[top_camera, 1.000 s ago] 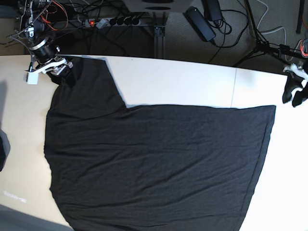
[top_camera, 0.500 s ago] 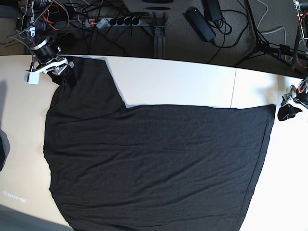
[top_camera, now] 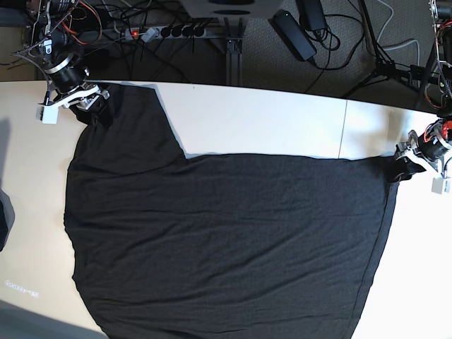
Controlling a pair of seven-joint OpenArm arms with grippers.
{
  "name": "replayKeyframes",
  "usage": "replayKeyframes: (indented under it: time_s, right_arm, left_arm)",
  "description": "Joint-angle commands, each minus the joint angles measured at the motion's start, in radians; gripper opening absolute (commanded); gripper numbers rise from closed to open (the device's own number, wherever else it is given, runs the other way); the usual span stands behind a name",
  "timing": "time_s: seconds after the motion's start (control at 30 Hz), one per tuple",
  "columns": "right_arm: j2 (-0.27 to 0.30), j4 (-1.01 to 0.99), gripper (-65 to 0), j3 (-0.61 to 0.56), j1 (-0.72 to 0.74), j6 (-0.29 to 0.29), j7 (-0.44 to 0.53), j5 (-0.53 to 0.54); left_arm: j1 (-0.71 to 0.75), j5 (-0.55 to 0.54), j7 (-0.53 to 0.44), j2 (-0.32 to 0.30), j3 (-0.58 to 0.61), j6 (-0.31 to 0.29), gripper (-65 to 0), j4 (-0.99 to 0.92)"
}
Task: Fold the T-shirt properly
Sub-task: 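Grasp the T-shirt edge corners with the left and right grippers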
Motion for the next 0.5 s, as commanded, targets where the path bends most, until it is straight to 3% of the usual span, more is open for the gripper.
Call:
replayKeyframes:
  time_s: [0.0,0.13,0.23,0.37,0.47]
  right_arm:
    - [-0.001,-0.016,-31.1,-0.013,-0.021,0.017,-0.124,-0.067]
    - [-0.001,-0.016,-31.2,-0.013,-0.02,0.016,-0.124,-0.066]
    - [-0.001,-0.016,-31.9,-0.013,-0.018,0.016,-0.123,-0.055]
    - [-0.001,-0.016,-46.5,-0.013,-0.018,0.016,-0.12,-0.055]
    - [-0.001,-0.016,-58.7,-0.013,-0.018,0.016,-0.119,-0.055]
  left_arm:
    - [0.001,0.029,0.056,-0.008,0.005,-0.011,-34.8,0.003]
    - [0.001,0.029,0.059,0.0,0.005,-0.012,-35.5,0.003]
    - [0.001,0.028,0.054,0.006,0.005,-0.044,-46.8,0.003]
    - [0.003,-0.035,-0.004,0.006,0.005,-0.076,-58.9,0.003]
    - [0.003,-0.018,-0.037,0.006,0.005,-0.077,-61.3,0.003]
